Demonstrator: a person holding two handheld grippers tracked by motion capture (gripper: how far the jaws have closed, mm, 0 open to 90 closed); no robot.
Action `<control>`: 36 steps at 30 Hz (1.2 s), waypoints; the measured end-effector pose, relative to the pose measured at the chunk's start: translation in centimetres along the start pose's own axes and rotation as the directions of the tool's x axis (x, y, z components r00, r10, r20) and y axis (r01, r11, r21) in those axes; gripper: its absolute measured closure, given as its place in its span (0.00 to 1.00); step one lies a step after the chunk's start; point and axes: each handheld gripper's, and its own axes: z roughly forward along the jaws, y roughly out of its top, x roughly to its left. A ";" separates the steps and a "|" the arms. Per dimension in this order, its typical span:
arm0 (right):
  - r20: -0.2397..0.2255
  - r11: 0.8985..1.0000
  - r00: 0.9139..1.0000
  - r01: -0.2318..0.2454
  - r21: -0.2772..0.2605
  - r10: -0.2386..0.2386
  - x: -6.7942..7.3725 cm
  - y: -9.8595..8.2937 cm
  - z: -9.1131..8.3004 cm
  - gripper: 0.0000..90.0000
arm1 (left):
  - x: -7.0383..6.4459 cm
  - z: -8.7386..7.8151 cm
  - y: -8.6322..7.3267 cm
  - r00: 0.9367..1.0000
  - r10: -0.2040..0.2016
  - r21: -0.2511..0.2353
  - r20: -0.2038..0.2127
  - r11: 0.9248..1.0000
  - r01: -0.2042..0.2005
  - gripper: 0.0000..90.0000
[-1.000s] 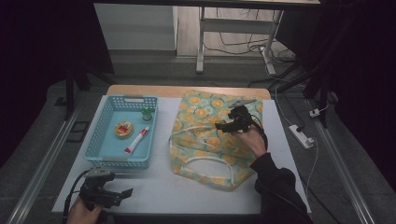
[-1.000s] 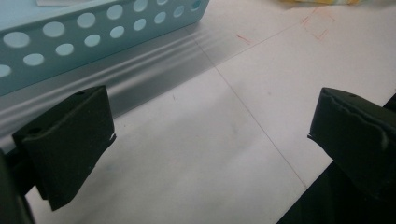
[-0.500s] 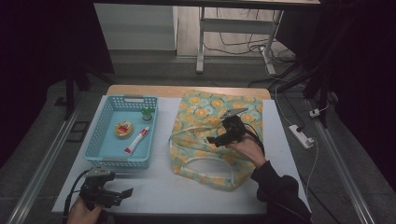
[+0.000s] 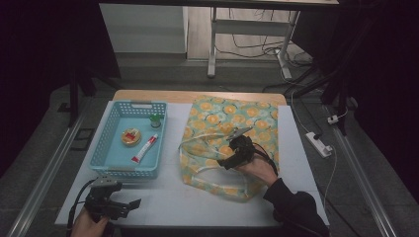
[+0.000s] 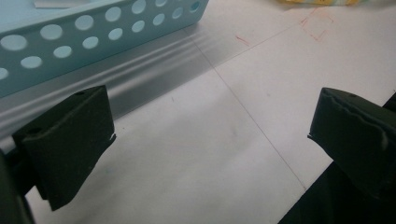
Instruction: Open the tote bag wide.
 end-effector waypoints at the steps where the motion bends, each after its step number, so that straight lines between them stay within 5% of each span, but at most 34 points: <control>1: 0.008 1.000 1.000 0.003 0.008 -0.003 -0.1 -0.1 0.2 0.00 | 0.0 0.0 0.0 1.000 0.000 0.000 0.000 1.000 0.000 0.00; 8: 0.011 0.999 1.000 0.027 0.024 -0.027 -0.3 -0.8 1.0 0.05 | 0.0 0.0 0.0 1.000 0.002 0.003 -0.002 1.000 -0.002 0.00; 26: -0.023 0.997 0.997 0.071 0.026 -0.070 -0.2 -0.7 -0.4 0.98 | -0.1 0.1 0.1 1.000 0.004 0.008 -0.005 1.000 -0.004 0.00; 36: -0.027 0.999 0.999 0.034 -0.035 -0.035 -0.5 0.0 -1.7 1.00 | 0.0 0.1 0.1 1.000 0.004 0.007 -0.003 1.000 -0.004 0.00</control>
